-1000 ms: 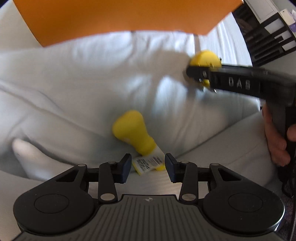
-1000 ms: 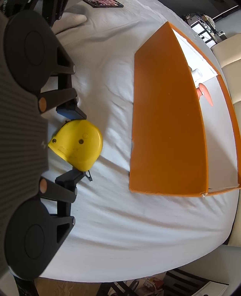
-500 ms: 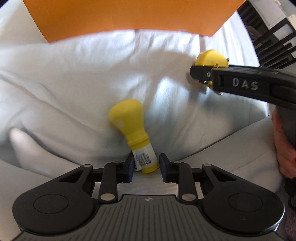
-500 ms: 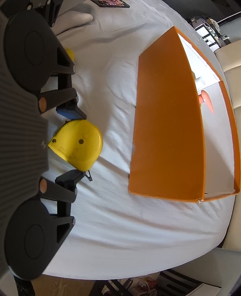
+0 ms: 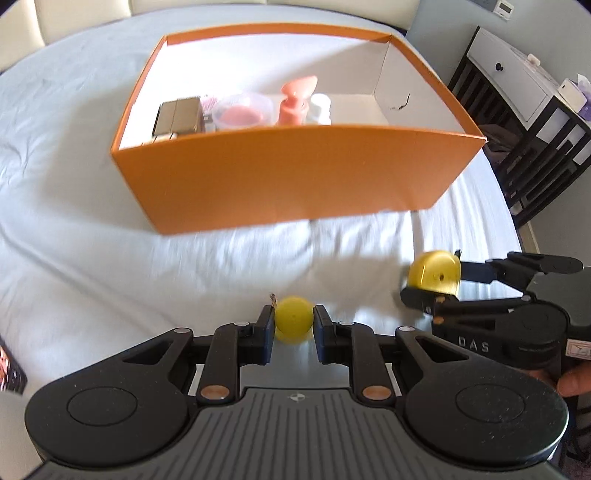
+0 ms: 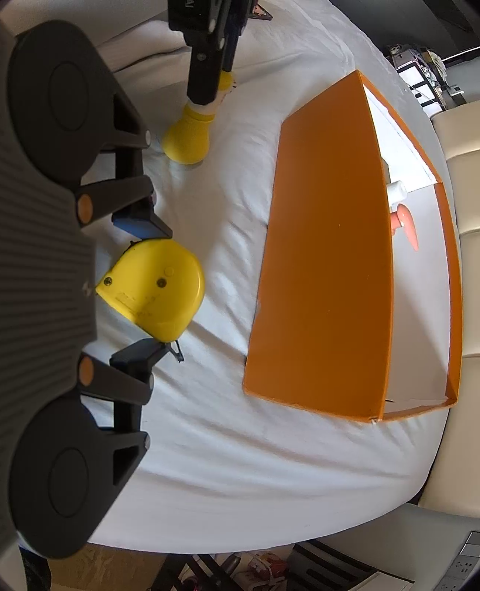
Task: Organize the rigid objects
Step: 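Grasp the yellow bottle with the left gripper while the right gripper holds the tape measure, then carry the yellow bottle and tape measure over the orange box with both grippers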
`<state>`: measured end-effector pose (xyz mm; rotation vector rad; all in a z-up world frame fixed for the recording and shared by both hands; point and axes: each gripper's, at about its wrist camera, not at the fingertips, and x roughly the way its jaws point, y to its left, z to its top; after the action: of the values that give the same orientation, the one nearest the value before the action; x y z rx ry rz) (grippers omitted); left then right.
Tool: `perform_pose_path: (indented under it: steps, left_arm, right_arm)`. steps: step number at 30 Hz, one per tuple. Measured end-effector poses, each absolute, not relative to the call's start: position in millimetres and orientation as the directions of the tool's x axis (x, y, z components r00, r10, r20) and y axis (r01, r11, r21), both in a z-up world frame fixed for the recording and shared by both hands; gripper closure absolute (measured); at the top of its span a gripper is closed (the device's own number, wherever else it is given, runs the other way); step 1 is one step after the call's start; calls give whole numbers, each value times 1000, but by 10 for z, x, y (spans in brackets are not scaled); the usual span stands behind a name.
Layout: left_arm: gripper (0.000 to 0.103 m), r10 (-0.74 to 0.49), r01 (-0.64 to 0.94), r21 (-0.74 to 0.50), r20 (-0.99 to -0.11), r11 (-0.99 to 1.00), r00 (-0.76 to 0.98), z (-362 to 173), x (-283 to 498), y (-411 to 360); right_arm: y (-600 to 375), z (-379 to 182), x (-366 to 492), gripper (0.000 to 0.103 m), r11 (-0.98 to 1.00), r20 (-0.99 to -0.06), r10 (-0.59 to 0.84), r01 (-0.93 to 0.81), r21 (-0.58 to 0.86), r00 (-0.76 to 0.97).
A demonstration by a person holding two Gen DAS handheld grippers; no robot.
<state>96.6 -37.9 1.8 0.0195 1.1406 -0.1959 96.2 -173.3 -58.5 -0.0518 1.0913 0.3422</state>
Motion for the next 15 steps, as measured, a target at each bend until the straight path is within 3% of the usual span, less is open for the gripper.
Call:
perform_pose_path:
  steps: [9,15]
  left_arm:
    - [79,-156,214,-57,-862,975,483,-75,1018,-429]
    - [79,-204,205,-110,-826,973,525,76,992,-363]
  right_arm:
    - [-1727,-613,1008,45,947,-879,249,-293,133,406]
    - [-1780,-551,993,45,950,-865,260,-275,150,428]
